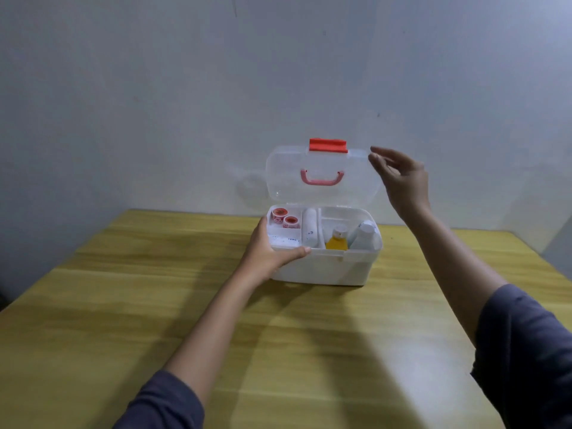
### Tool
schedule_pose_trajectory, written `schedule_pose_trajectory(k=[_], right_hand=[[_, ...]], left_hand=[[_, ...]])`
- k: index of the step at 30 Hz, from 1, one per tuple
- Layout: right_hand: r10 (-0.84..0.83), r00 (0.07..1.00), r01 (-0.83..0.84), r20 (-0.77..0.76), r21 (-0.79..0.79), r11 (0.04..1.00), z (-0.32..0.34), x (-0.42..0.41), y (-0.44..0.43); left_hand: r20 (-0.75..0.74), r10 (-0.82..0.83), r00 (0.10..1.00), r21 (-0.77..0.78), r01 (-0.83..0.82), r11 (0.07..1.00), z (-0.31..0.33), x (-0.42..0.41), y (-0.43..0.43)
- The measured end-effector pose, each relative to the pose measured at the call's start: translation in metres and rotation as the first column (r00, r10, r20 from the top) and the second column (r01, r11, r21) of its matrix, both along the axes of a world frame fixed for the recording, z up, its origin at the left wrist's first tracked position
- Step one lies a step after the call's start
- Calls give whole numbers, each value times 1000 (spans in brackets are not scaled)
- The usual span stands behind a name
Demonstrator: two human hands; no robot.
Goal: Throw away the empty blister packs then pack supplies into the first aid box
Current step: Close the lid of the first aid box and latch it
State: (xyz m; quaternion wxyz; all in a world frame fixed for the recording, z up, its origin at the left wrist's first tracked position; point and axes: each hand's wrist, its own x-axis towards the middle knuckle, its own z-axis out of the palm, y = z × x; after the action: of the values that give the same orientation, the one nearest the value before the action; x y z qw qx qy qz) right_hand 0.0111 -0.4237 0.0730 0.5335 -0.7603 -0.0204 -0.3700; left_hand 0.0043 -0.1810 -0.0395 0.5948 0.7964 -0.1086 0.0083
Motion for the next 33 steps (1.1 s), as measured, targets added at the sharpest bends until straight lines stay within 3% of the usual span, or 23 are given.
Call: schedule_pose_trajectory(k=[9,21,33], right_hand=[[-18,992,61,127,-340,938,-63,-56,1],[-26,996,54,81,-366,929,-109,-78,5],[-35,999,37,12,-305,952,-94,-72,20]], left_hand=[[30,48,998,-192,-41,981,0,-23,-6],[73,-11,997,-297,32,954,-22,-12,-2],[122,24,992,-236,6,972,-18,-25,-7]])
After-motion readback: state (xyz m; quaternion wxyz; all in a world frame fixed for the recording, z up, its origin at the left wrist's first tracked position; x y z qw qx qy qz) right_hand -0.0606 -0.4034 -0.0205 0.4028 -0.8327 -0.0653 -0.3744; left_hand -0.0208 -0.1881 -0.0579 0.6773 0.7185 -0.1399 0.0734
